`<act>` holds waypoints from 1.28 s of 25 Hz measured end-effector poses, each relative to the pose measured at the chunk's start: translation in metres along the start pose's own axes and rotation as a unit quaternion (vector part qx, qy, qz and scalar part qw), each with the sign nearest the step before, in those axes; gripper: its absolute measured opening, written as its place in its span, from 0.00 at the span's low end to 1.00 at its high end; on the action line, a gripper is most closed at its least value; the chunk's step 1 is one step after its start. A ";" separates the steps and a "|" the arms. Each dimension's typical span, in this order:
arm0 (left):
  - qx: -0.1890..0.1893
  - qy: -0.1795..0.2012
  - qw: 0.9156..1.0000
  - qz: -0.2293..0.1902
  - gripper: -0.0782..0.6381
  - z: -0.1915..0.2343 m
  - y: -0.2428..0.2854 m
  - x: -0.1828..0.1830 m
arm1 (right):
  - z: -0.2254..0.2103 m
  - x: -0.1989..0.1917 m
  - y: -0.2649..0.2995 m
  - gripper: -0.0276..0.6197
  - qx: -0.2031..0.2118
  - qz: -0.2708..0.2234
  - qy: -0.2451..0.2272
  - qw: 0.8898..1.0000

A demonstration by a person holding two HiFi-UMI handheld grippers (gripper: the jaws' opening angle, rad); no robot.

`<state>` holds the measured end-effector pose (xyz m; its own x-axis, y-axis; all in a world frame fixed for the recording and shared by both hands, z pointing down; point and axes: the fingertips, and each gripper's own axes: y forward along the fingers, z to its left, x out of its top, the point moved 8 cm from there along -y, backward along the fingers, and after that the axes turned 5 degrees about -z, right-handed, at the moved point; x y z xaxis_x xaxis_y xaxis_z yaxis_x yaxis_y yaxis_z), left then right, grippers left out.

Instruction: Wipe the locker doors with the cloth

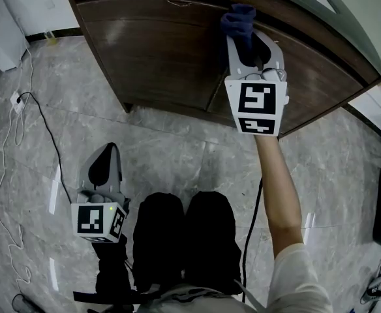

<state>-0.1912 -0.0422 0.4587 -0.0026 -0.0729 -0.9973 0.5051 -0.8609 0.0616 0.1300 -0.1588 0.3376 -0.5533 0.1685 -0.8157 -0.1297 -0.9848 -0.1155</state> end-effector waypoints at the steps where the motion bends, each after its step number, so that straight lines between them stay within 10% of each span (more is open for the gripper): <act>1: 0.001 -0.001 1.000 0.000 0.11 0.000 0.000 0.000 | 0.000 0.004 0.003 0.22 0.000 -0.002 -0.001 1.000; 32: 0.007 -0.012 1.000 0.009 0.11 0.012 -0.004 -0.011 | 0.088 -0.082 0.009 0.21 0.047 0.063 0.034 0.996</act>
<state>-0.2037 -0.0444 0.4697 -0.0143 -0.0995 -0.9949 0.4938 -0.8659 0.0796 0.1018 -0.1778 0.4539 -0.5137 0.0371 -0.8572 -0.1405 -0.9892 0.0413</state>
